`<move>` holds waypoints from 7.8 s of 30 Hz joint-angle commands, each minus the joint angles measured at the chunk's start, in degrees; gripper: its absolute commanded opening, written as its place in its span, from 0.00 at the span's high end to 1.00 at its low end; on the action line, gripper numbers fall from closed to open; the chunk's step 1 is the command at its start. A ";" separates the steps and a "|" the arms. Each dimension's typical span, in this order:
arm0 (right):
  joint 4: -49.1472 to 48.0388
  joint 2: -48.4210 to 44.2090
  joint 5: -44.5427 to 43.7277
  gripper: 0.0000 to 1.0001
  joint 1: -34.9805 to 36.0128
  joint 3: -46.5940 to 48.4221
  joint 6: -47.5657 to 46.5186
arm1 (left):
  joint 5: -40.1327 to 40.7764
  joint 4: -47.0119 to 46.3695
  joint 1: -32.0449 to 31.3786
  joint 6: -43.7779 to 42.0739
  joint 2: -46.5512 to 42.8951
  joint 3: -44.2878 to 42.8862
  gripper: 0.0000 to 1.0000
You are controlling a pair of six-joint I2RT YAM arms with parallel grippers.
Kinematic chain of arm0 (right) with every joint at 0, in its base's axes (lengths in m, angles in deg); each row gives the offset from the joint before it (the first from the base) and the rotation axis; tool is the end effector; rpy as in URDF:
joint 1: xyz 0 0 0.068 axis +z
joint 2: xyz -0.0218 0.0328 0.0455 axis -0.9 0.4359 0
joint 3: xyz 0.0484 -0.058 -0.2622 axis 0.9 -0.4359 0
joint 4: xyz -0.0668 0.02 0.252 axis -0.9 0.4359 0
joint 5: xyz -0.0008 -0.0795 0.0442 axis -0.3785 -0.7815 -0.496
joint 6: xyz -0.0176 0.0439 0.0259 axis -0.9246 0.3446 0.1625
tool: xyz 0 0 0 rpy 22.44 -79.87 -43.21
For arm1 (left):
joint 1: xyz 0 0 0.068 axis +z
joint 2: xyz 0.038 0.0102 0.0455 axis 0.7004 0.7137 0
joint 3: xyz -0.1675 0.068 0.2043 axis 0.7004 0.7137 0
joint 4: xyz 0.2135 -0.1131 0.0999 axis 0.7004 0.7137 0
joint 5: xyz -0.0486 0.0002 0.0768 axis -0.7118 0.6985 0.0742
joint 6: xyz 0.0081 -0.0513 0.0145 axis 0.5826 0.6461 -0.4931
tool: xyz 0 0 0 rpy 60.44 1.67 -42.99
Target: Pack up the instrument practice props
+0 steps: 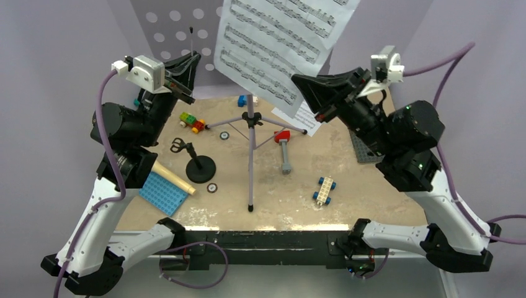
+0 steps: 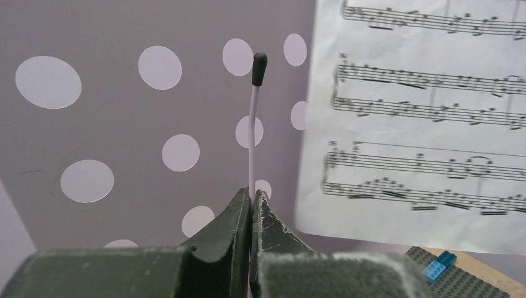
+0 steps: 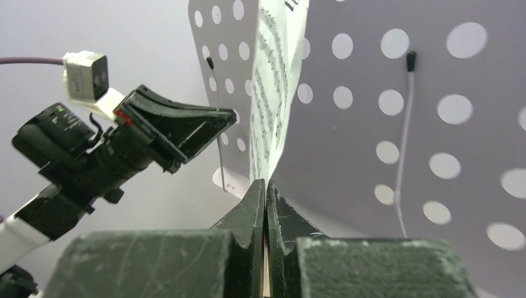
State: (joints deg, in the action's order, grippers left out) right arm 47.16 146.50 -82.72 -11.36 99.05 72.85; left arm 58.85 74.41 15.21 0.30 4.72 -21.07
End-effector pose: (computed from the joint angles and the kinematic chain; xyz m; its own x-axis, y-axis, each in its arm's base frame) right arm 0.1097 0.1409 0.5745 0.1327 0.4366 -0.8898 -0.7927 0.5857 0.1692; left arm 0.1403 -0.0797 0.5427 0.4287 -0.1866 -0.8840 0.4894 0.8704 0.0536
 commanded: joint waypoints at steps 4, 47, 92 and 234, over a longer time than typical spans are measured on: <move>-0.04 -8.56 3.24 1.00 -0.24 -7.09 -1.35 | 4.41 -2.37 0.16 -1.98 1.19 -0.54 1.00; 23.50 -27.43 3.68 1.00 -6.25 -49.33 11.63 | 8.40 6.04 0.13 23.11 -26.07 17.84 0.00; -1.89 50.76 41.62 1.00 -55.95 2.16 35.66 | -0.39 16.12 0.08 49.03 -35.96 47.32 0.00; -9.76 -23.42 24.39 0.14 -23.35 -63.39 22.31 | -14.60 -63.97 -4.61 20.96 19.40 32.15 1.00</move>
State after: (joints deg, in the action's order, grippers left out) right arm 41.93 121.54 -61.58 -34.92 32.50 93.66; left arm 54.48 14.02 11.12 11.93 28.13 11.94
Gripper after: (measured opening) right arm 0.857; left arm 0.278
